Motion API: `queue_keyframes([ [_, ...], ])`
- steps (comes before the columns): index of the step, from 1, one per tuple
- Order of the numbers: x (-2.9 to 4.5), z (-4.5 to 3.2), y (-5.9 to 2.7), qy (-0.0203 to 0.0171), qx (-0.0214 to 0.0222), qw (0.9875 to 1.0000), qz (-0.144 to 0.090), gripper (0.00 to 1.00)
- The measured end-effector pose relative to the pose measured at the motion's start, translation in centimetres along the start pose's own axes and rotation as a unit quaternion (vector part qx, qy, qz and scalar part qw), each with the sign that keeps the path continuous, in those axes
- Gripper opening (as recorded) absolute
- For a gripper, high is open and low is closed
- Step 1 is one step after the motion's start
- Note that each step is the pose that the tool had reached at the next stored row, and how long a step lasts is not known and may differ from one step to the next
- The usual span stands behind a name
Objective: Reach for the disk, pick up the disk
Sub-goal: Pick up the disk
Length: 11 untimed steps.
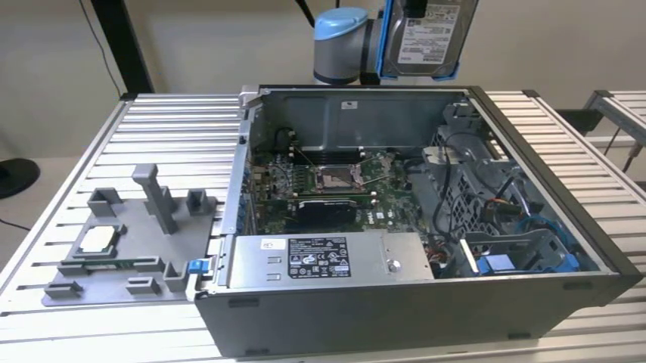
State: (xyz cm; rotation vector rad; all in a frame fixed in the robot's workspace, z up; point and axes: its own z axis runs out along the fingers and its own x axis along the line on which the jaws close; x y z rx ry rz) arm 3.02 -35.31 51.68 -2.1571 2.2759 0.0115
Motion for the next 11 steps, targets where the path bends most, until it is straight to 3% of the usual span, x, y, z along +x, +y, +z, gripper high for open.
queue_keyframes([
  [11, -0.18, 0.01, -3.19, 0.0, 0.0, 1.0, 0.0, 0.0],
])
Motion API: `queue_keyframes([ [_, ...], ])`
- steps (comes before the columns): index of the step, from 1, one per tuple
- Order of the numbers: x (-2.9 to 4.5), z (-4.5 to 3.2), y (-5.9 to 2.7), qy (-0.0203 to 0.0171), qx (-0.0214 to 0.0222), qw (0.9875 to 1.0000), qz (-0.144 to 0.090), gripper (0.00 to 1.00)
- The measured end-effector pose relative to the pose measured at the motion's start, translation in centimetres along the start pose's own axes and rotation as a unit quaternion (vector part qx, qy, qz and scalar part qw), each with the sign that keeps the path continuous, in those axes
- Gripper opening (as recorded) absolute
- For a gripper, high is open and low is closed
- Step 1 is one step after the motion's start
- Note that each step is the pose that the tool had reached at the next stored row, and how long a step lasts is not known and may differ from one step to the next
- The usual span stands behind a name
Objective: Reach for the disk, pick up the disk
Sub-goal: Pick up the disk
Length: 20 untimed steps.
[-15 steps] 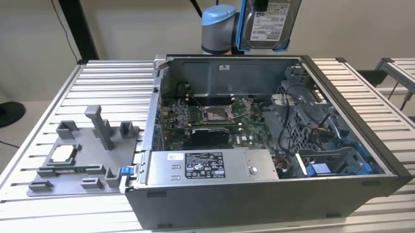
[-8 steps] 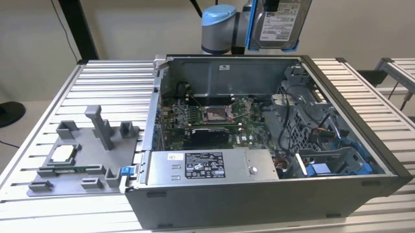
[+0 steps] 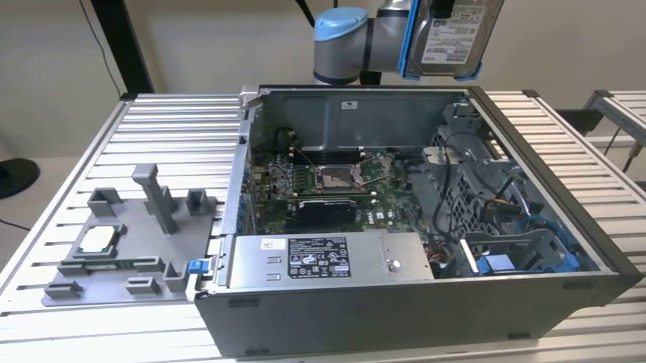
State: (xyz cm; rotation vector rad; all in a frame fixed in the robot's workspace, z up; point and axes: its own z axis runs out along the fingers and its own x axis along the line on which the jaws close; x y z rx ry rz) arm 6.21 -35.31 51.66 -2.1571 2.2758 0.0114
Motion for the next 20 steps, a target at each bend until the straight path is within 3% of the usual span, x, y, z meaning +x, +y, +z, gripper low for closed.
queue_keyframes([
  [6, 0.31, 0.0, -0.02, 0.0004, 0.0, 1.0, 0.0, 0.0],
  [20, 3.58, 0.19, -0.3, 0.0006, -0.0008, 1.0, 0.0, 0.0],
])
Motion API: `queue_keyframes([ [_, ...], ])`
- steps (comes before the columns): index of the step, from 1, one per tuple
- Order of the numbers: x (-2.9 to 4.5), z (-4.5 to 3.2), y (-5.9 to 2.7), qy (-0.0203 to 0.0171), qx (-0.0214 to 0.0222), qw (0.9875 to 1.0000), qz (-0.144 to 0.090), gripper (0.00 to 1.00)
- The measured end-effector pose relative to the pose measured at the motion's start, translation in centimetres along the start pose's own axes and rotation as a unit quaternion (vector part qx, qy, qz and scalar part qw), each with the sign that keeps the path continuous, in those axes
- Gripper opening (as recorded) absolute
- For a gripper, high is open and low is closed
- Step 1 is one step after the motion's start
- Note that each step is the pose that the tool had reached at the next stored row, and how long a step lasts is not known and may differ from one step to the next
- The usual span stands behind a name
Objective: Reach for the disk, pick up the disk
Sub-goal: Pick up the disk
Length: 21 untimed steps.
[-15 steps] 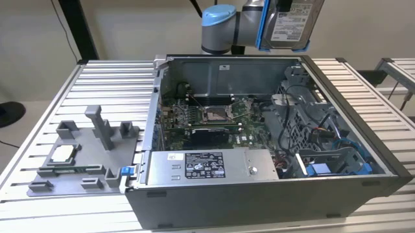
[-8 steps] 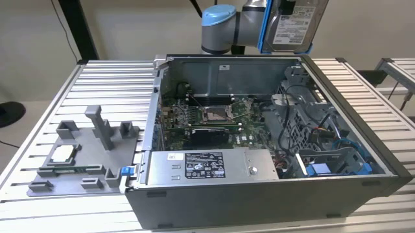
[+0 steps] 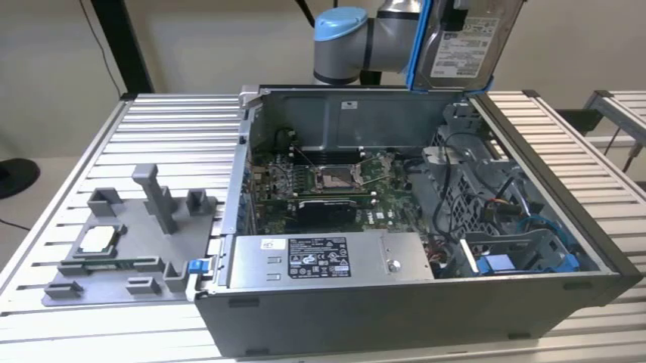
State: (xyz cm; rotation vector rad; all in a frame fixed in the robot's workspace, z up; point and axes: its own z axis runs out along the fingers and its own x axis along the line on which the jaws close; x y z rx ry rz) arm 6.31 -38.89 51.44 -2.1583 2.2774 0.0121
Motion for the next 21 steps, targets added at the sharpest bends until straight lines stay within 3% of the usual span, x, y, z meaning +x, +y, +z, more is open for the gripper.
queue_keyframes([
  [21, 4.99, 0.3, -0.65, 0.0001, -0.0022, 1.0, 0.0, 0.0],
])
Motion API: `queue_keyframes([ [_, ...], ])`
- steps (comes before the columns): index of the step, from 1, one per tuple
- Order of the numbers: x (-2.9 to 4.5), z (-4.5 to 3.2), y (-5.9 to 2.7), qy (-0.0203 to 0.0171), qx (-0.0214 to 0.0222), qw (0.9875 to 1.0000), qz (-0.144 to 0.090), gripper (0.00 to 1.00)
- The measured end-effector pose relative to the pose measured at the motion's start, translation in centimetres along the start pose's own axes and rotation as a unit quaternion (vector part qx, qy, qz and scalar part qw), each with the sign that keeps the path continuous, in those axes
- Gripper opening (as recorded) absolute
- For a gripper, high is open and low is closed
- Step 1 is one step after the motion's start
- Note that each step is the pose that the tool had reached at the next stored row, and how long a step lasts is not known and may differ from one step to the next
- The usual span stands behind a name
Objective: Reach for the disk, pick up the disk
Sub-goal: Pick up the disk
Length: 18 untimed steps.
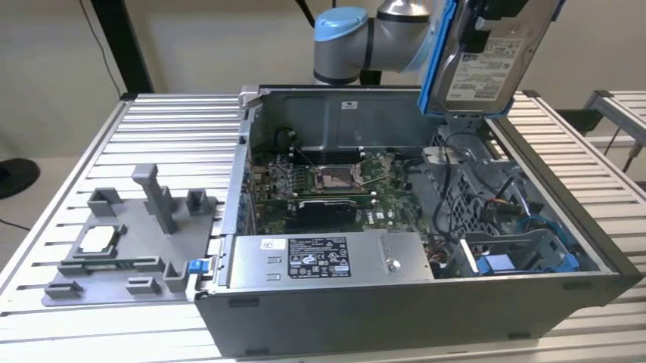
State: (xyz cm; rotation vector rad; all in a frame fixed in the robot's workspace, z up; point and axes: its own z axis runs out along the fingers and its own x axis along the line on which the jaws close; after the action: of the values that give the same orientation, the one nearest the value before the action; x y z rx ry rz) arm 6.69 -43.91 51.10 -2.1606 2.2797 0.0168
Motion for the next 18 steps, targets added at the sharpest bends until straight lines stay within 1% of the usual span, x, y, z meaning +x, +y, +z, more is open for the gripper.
queue_keyframes([
  [11, 2.72, 0.33, -0.27, 0.0, -0.0001, 1.0, 0.0, 0.0],
  [18, 4.55, 0.55, -0.79, 0.0, -0.0006, 1.0, 0.0, 0.0],
])
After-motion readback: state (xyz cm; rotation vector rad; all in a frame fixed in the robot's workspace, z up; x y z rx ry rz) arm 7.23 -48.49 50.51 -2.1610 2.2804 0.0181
